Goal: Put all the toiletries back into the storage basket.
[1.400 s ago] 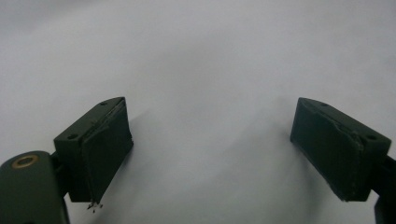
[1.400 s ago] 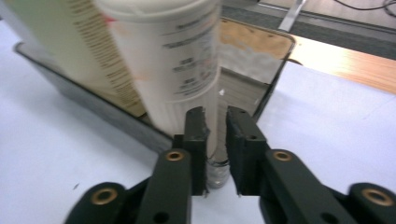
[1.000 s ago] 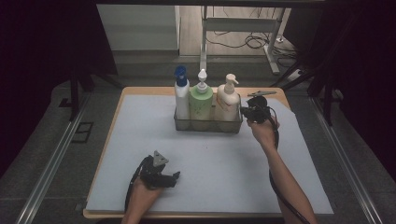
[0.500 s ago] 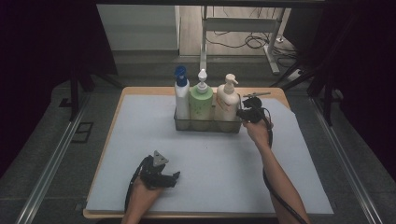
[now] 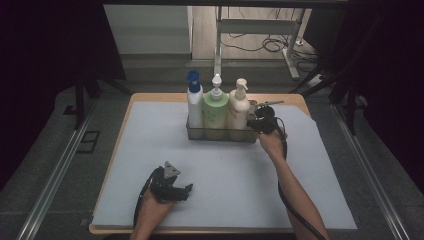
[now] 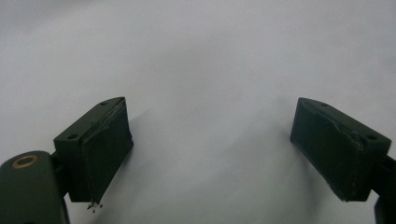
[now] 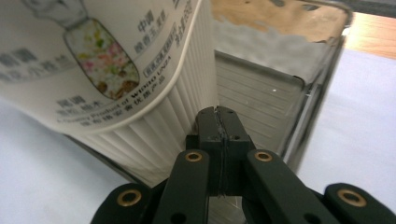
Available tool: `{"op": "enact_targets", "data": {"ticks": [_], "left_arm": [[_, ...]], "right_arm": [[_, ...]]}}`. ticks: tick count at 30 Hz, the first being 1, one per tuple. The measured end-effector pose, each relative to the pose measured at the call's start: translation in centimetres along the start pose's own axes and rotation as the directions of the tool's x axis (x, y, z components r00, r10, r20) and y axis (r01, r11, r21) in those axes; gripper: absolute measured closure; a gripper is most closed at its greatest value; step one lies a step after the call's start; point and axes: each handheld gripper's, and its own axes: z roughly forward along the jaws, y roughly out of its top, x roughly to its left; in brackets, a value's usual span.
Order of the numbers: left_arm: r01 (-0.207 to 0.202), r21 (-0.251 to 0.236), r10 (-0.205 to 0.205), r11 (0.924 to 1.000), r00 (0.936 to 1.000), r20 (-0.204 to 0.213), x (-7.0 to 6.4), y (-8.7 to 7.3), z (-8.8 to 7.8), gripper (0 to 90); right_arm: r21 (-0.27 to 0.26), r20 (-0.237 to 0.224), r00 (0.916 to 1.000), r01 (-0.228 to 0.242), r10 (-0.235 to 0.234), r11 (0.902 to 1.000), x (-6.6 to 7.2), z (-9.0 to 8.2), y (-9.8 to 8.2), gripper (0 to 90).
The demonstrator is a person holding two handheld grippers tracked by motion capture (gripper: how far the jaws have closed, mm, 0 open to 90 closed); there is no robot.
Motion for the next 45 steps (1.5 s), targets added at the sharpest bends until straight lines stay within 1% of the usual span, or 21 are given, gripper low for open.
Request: {"op": "enact_targets", "data": {"ticks": [3,6,12,14,17,20,23,30,35,40,42,44,45], "left_arm": [[-0.001,0.001,0.001,1.0,1.0,-0.001,0.0,0.0,0.0,12.0],[-0.002,0.001,0.002,1.0,1.0,-0.001,0.0,0.0,0.0,11.9],[-0.002,0.001,0.002,1.0,1.0,-0.001,0.0,0.0,0.0,11.9],[-0.002,0.002,0.002,1.0,1.0,-0.001,0.0,0.0,0.0,11.9],[-0.001,0.001,0.001,1.0,1.0,0.0,0.0,0.0,0.0,11.9],[-0.001,0.001,0.001,1.0,1.0,0.0,0.0,0.0,0.0,11.9],[-0.002,0.002,0.002,1.0,1.0,-0.001,0.0,0.0,0.0,11.9],[-0.001,0.002,0.001,1.0,1.0,-0.001,0.0,0.0,0.0,11.9],[-0.001,0.0,0.001,1.0,1.0,0.0,0.0,0.0,0.0,11.9],[-0.001,0.0,0.001,1.0,1.0,0.0,0.0,0.0,0.0,12.0],[-0.001,0.0,0.001,1.0,1.0,0.0,0.0,0.0,0.0,12.0],[-0.002,0.001,0.002,1.0,1.0,0.0,0.0,0.0,0.0,11.9],[-0.001,0.0,0.001,1.0,1.0,0.0,0.0,0.0,0.0,12.0]], "right_arm": [[-0.001,-0.002,1.0,0.0,0.0,1.0,0.2,0.1,0.0,89.2],[-0.002,-0.015,0.9999,-0.007,0.007,1.0,0.4,0.2,0.0,89.2],[0.001,-0.03,0.9995,0.007,-0.007,1.0,1.0,0.3,0.0,89.4],[-0.001,-0.025,0.9996,0.013,-0.014,0.9999,1.1,0.3,-0.1,89.4],[-0.002,-0.036,0.9994,0.003,-0.003,1.0,1.1,0.1,-0.1,89.5],[-0.003,-0.039,0.999,0.021,-0.021,0.9998,1.3,-0.1,-0.1,89.6],[0.0,-0.033,0.9989,0.033,-0.033,0.9994,1.5,-0.2,-0.1,89.6],[0.0,-0.036,0.9989,0.031,-0.031,0.9995,1.8,-0.2,-0.2,89.7],[-0.002,-0.038,0.9992,0.016,-0.016,0.9999,1.7,-0.1,-0.3,89.5],[0.005,-0.02,0.9996,0.022,-0.022,0.9997,1.5,-0.1,-0.4,82.5],[0.01,-0.009,0.9998,0.02,-0.02,0.9998,1.3,-0.2,-0.4,77.5],[0.006,-0.016,0.9998,0.012,-0.012,0.9999,1.2,-0.4,-0.4,74.2],[0.004,-0.015,0.9998,0.016,-0.016,0.9999,1.2,-0.5,-0.4,72.9]]}}
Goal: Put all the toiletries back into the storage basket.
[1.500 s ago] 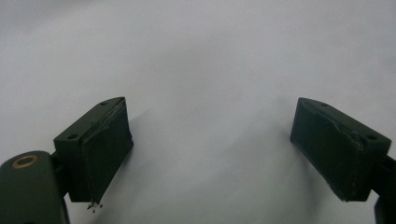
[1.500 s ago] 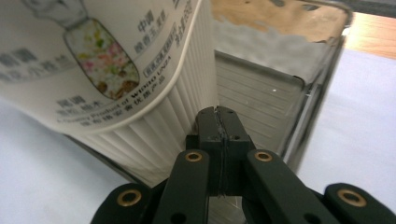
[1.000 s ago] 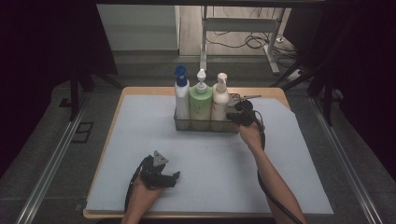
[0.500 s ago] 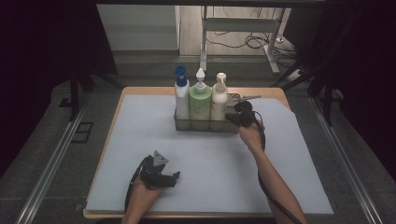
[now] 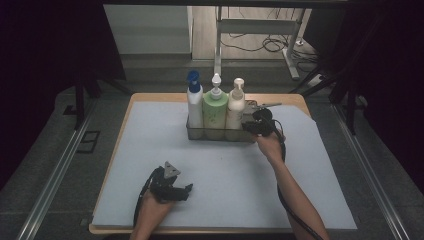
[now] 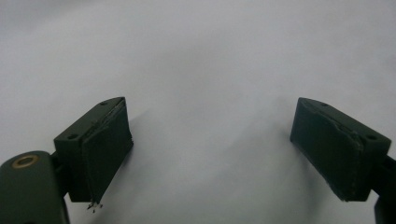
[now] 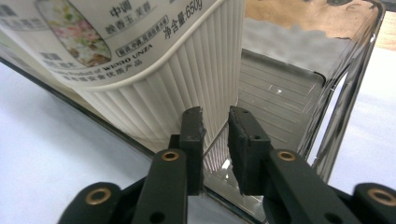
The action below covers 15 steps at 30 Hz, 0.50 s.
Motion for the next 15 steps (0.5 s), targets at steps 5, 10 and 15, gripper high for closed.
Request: {"op": "enact_targets", "data": {"ticks": [5,10,15], "left_arm": [[-0.002,0.001,0.002,1.0,1.0,-0.001,0.0,0.0,0.0,12.0],[0.005,-0.004,-0.005,1.0,1.0,-0.001,0.0,0.0,0.0,11.9],[0.005,-0.004,-0.005,1.0,1.0,-0.001,0.0,0.0,0.0,11.9]], "right_arm": [[0.001,0.019,0.9997,0.017,-0.017,0.9999,0.0,-0.5,0.1,63.4],[-0.011,0.028,0.9987,0.043,-0.043,0.999,0.2,-1.4,0.1,54.9],[-0.011,0.057,0.9954,0.078,-0.077,0.9969,0.4,-2.1,0.2,43.5]]}}
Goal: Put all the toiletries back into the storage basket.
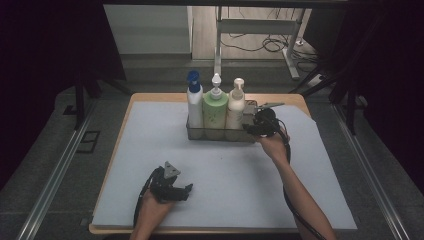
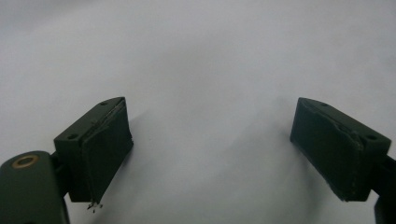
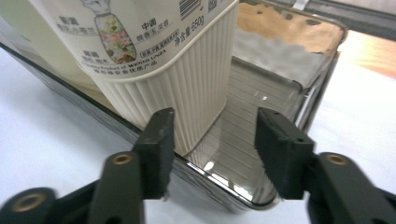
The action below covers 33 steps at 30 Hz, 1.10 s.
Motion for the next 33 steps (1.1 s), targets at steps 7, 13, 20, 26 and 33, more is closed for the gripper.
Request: {"op": "enact_targets", "data": {"ticks": [7,13,20,26,33], "left_arm": [[0.001,-0.001,-0.001,1.0,1.0,0.001,0.0,0.0,0.0,11.9],[0.0,-0.001,0.0,1.0,1.0,0.001,0.0,0.0,0.0,11.9],[0.0,-0.001,0.0,1.0,1.0,0.001,0.0,0.0,0.0,11.9],[0.0,-0.001,0.0,1.0,1.0,0.0,0.0,0.0,0.0,12.0],[0.0,-0.002,0.0,1.0,1.0,0.0,0.0,0.0,0.0,12.0]], "right_arm": [[-0.005,-0.012,0.9998,0.015,-0.015,0.9999,0.1,-1.1,-0.2,31.9],[-0.008,-0.037,0.9989,0.029,-0.029,0.9996,0.2,-2.0,-0.6,25.8],[-0.007,-0.066,0.9958,0.063,-0.063,0.998,0.4,-2.9,-1.4,18.7],[-0.001,-0.081,0.9925,0.092,-0.092,0.9958,0.7,-3.7,-2.0,13.4],[-0.006,-0.094,0.989,0.114,-0.114,0.9935,1.0,-4.9,-2.8,4.0]]}}
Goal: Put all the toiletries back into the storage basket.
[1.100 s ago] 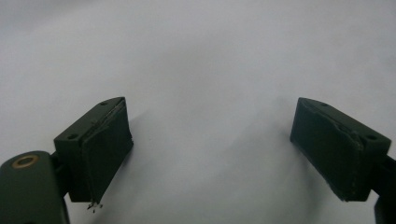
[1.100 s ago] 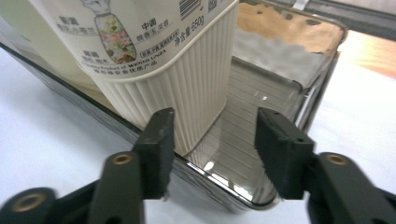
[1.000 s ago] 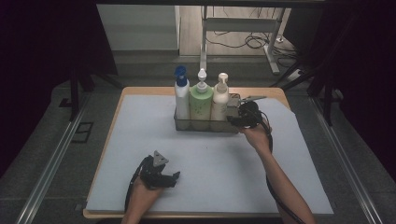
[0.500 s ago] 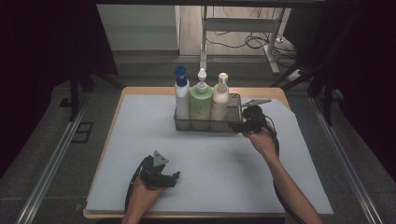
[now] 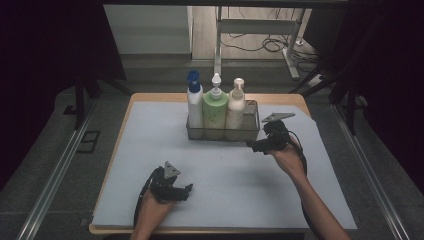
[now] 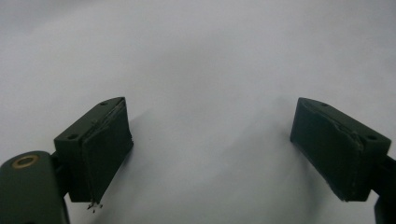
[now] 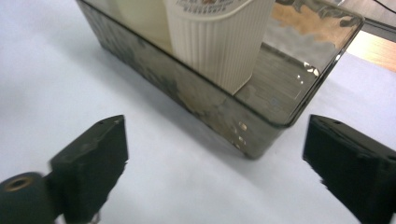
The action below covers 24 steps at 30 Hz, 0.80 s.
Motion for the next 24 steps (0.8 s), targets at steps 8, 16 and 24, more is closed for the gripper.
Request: {"op": "enact_targets", "data": {"ticks": [8,16,24], "left_arm": [[-0.001,0.0,0.001,1.0,1.0,0.0,0.0,0.0,0.0,12.0],[-0.001,0.0,0.001,1.0,1.0,-0.001,0.0,0.0,0.0,12.0],[-0.001,-0.001,0.001,1.0,1.0,0.0,0.0,0.0,0.0,12.0]], "right_arm": [[0.029,0.015,0.9981,0.059,-0.059,0.9978,0.7,-1.5,-1.2,0.0],[0.005,0.004,0.9983,0.058,-0.058,0.9983,0.7,-2.9,-2.9,0.0],[-0.031,0.015,0.9994,0.03,-0.03,0.9991,0.5,-4.5,-4.6,0.0]]}}
